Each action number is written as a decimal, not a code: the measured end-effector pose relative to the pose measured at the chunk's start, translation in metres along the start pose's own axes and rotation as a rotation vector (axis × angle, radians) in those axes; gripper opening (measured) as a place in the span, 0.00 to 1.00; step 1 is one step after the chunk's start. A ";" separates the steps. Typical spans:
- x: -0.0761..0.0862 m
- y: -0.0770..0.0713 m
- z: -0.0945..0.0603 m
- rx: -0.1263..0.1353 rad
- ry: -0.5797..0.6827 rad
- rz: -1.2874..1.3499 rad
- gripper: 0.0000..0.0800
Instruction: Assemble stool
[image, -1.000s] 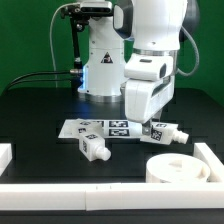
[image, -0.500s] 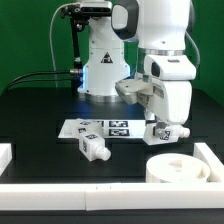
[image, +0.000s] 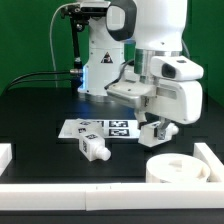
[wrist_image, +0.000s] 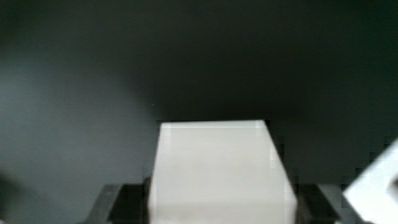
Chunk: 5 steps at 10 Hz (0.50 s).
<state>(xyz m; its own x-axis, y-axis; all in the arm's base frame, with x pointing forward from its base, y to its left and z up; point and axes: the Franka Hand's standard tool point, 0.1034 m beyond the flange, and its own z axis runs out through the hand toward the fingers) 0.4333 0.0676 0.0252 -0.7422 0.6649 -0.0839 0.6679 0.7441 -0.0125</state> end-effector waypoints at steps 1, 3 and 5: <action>0.002 0.007 0.000 0.006 -0.015 -0.103 0.42; -0.002 0.002 0.001 0.011 -0.020 -0.189 0.42; -0.003 0.000 0.002 0.015 -0.026 -0.294 0.42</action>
Offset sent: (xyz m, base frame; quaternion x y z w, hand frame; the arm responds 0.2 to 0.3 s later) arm 0.0000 0.0000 0.0000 0.0000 0.0000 -0.1296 0.9916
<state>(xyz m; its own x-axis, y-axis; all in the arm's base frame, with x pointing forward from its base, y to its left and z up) 0.4361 0.0655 0.0238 -0.9023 0.4192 -0.1001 0.4257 0.9032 -0.0549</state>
